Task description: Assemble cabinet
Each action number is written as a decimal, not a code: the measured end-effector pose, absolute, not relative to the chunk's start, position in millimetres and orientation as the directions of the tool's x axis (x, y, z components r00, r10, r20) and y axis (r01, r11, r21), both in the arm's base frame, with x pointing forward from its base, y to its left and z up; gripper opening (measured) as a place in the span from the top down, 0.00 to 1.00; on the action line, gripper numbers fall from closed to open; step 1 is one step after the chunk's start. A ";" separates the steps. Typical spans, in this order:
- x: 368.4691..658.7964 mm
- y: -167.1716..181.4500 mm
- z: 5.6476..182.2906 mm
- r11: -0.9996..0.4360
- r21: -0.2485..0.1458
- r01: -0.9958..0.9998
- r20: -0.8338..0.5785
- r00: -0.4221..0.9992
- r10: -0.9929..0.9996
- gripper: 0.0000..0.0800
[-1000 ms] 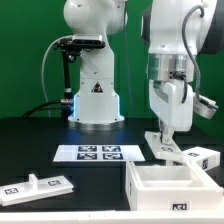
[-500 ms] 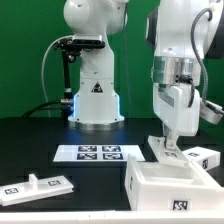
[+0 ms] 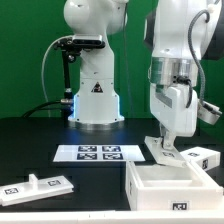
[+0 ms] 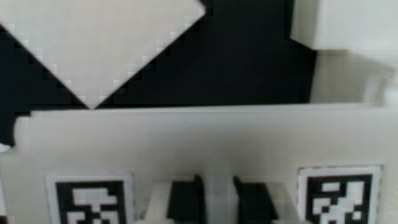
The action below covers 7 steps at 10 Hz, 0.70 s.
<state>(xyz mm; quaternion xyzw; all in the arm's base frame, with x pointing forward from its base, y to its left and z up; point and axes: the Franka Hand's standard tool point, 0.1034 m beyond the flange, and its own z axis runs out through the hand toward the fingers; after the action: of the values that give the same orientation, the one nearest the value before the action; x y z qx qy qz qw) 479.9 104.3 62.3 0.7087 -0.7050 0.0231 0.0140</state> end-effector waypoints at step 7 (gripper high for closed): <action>470.1 112.8 62.5 -0.022 -0.005 -1.000 0.046 0.022 -0.999 0.92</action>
Offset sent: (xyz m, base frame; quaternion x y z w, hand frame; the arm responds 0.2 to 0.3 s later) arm -0.0149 0.0046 0.0127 -0.0085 -0.0052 -0.0032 0.9999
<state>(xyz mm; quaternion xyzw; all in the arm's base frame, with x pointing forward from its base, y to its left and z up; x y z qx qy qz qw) 470.1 112.8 62.5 0.7146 -0.6992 0.0183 0.0144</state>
